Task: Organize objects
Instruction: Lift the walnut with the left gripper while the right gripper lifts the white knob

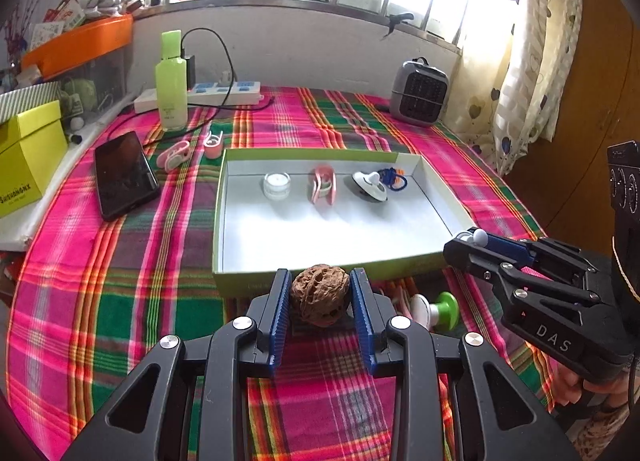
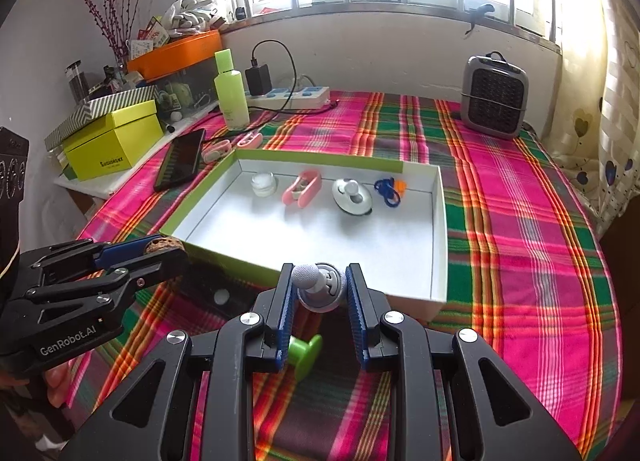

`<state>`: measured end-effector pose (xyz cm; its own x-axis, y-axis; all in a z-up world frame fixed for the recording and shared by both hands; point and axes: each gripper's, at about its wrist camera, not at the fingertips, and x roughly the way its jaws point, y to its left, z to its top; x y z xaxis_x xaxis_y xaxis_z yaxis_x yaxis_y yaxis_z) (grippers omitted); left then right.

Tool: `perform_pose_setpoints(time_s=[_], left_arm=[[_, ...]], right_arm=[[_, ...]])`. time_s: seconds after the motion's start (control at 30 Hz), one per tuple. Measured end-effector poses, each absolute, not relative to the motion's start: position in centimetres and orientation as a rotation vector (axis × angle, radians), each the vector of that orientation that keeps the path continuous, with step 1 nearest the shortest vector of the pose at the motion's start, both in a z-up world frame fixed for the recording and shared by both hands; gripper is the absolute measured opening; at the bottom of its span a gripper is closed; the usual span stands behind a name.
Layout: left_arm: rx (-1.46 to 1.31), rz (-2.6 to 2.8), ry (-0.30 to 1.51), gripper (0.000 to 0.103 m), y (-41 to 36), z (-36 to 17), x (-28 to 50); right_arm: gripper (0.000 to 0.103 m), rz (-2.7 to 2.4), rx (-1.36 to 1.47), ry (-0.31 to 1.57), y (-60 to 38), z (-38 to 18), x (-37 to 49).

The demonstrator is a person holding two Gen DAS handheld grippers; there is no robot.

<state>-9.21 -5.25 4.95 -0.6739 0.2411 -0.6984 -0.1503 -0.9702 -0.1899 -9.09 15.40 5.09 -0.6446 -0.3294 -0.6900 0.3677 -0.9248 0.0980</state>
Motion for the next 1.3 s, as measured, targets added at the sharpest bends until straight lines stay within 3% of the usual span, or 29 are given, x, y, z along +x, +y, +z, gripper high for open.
perform_pose_setpoints(time_s=[0.8,1.03,1.3], left_arm=[[-1.246,2.724,-0.098,0.028,-9.2,3.7,-16.8],[-1.288,2.723,-0.061,0.028,-4.4,2.7,-19.1],[-1.297,2.737,-0.040,0.028,-5.1,2.6,-20.1]], right_arm=[[0.026,-2.416,1.140,0.118,10.9,2.5,-14.9],[0.026,-2.374,1.152,0.135,9.5,1.7,-15.3],[0.026,-2.335,1.156,0.143,8.2,1.2,-15.5]])
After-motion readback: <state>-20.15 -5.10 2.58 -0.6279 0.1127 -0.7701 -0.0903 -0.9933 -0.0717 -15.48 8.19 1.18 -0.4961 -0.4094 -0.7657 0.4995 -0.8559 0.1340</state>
